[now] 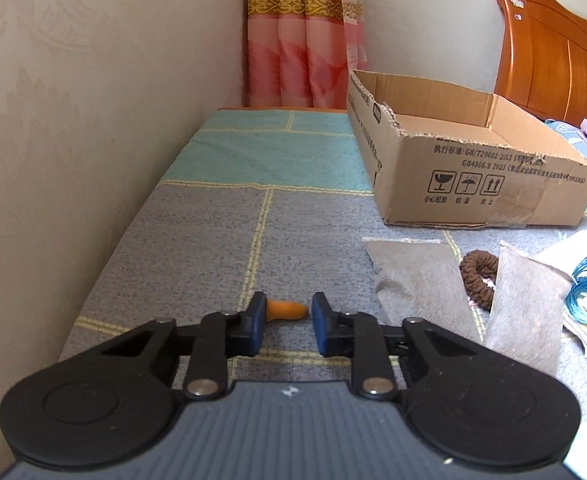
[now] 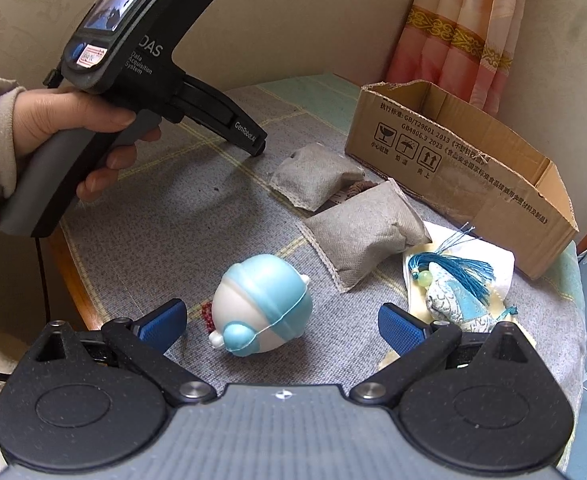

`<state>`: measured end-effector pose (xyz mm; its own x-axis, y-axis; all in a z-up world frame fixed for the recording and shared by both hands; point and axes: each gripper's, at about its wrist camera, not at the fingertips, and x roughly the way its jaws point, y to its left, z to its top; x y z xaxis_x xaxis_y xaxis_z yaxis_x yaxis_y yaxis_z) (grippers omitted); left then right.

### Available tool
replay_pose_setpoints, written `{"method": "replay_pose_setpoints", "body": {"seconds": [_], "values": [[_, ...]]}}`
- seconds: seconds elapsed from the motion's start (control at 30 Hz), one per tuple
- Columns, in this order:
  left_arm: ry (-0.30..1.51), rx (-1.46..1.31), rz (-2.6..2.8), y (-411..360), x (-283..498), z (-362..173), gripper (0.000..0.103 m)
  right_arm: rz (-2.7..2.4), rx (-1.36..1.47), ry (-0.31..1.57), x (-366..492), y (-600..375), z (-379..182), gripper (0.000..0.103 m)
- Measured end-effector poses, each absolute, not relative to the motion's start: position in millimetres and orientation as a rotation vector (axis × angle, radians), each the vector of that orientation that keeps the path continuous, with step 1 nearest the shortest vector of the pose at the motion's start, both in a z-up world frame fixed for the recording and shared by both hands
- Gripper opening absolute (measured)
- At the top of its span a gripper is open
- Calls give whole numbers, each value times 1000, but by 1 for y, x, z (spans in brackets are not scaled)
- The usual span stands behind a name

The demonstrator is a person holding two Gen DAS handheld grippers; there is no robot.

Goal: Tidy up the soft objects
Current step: 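Grasp the orange earplug with the left tool while the right tool grasps the blue-white toy, then carry both items into the cardboard box and open both tools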

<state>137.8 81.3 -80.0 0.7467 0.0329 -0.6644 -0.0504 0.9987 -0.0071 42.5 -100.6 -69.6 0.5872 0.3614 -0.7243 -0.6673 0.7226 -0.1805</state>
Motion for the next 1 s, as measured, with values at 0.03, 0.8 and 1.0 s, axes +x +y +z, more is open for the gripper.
{"method": "replay_pose_setpoints", "body": {"seconds": [0.03,0.8,1.0], "values": [[727,-28,47,82,138,-80,21,626,-466,718,43,-101,-69,103],[759,-7,35,86,135,-75,20,648,-376,753,50,-97,-69,54],[767,10,-28,81,128,-65,20,627,-342,745,52,-103,-62,53]]}}
